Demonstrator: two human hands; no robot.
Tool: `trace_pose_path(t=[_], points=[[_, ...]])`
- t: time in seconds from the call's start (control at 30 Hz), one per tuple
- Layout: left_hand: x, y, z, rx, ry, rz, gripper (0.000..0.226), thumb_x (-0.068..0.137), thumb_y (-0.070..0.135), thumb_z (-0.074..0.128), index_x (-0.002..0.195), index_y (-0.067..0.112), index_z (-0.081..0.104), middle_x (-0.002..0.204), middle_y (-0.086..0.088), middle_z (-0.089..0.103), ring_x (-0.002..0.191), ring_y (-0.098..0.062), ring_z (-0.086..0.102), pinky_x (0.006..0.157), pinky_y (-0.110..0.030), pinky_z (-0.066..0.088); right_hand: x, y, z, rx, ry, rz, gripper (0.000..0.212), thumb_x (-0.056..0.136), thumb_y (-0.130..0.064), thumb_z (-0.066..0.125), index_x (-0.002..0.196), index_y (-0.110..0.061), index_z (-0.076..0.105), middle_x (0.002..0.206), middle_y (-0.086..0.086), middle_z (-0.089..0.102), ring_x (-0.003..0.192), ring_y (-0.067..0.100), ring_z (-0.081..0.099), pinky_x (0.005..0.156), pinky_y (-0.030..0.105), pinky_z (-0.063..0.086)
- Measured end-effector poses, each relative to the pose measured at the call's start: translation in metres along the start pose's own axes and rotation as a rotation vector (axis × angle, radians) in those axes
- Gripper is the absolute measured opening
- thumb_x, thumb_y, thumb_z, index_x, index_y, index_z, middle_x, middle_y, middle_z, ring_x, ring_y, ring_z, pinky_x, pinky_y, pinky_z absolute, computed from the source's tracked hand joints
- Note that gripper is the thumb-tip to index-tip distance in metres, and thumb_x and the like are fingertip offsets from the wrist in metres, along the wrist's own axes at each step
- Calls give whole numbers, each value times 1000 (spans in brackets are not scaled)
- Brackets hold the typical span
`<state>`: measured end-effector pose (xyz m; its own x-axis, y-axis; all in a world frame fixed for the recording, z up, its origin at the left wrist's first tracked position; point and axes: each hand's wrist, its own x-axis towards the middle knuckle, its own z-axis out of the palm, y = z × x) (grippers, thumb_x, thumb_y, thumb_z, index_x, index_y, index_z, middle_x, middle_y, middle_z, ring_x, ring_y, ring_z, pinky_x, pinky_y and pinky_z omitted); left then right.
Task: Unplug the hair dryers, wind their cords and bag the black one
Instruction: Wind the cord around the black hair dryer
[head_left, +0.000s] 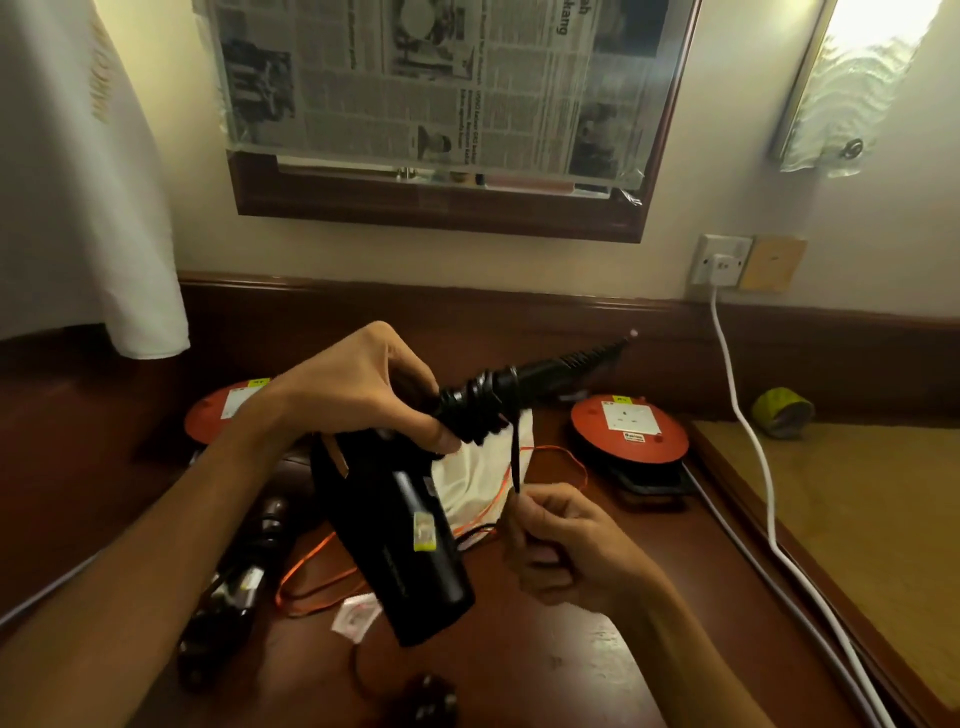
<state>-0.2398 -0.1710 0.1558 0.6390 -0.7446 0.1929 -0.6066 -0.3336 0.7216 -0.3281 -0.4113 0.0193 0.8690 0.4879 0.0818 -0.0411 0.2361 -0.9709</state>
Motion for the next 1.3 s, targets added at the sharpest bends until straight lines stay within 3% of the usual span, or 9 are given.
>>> trace_pose_path(t=[0.17, 0.33, 0.57, 0.77, 0.93, 1.03, 1.1, 1.2, 1.3], points=[[-5, 22, 25, 161, -394, -22, 15, 75, 22, 92, 76, 13, 81, 72, -3, 77, 63, -19, 73, 56, -29, 52, 21, -13, -23, -546, -48, 183, 11, 77, -18, 79, 83, -10, 76, 80, 9, 72, 70, 20, 68, 62, 34, 57], [-7, 17, 40, 509, -584, -230, 29, 72, 38, 90, 64, 18, 72, 53, 7, 60, 45, -4, 54, 45, -21, 39, 35, -64, -18, -1367, -96, 379, 11, 83, -30, 78, 80, -20, 75, 74, -6, 69, 63, 3, 59, 59, 25, 48], [-2, 21, 55, 754, -644, -262, 44, 71, 49, 88, 57, 21, 57, 52, 8, 52, 49, -10, 51, 47, -26, 41, 47, -86, 14, -1535, -294, 563, 30, 98, -37, 61, 101, -9, 73, 90, 6, 76, 64, 7, 60, 58, 20, 43], [5, 23, 76, 921, -587, -264, 49, 70, 50, 87, 97, 17, 64, 83, 2, 63, 67, -13, 57, 53, -25, 45, 62, -74, 26, -1480, -494, 976, 30, 103, -16, 50, 120, 5, 62, 91, 18, 78, 63, 19, 73, 72, 31, 60], [-3, 18, 53, 973, -505, -346, 46, 66, 56, 84, 89, 21, 65, 85, 2, 64, 73, -14, 62, 64, -33, 58, 30, -92, 9, -955, -380, 725, 34, 104, -14, 51, 135, -2, 56, 117, 13, 72, 93, 23, 72, 82, 55, 60], [-12, 15, 25, 958, -406, -351, 50, 61, 61, 83, 70, 15, 67, 58, 5, 58, 54, -11, 56, 49, -33, 46, 4, -93, 10, -907, -381, 601, 29, 106, -13, 46, 130, -5, 60, 121, 5, 73, 103, 12, 71, 82, 34, 58], [-15, 16, 12, 912, -344, -353, 52, 60, 62, 85, 69, 12, 73, 50, 3, 54, 46, -10, 52, 46, -31, 41, -8, -88, 22, -1203, -323, 497, 25, 105, -17, 48, 123, -12, 65, 109, -9, 72, 91, -10, 65, 80, 13, 50], [-16, 22, 6, 869, -275, -333, 47, 64, 60, 87, 75, 15, 77, 52, 4, 58, 45, -8, 53, 45, -25, 40, -17, -72, 41, -1393, -188, 325, 18, 105, -26, 48, 109, -17, 63, 84, -19, 60, 72, -20, 51, 75, 15, 34], [-18, 23, 3, 793, -174, -230, 43, 67, 60, 86, 77, 19, 78, 57, 2, 65, 50, -8, 60, 48, -25, 45, -14, -51, 52, -928, -53, 123, 22, 107, -26, 48, 97, -9, 57, 73, 6, 64, 62, 1, 58, 66, 19, 42]])
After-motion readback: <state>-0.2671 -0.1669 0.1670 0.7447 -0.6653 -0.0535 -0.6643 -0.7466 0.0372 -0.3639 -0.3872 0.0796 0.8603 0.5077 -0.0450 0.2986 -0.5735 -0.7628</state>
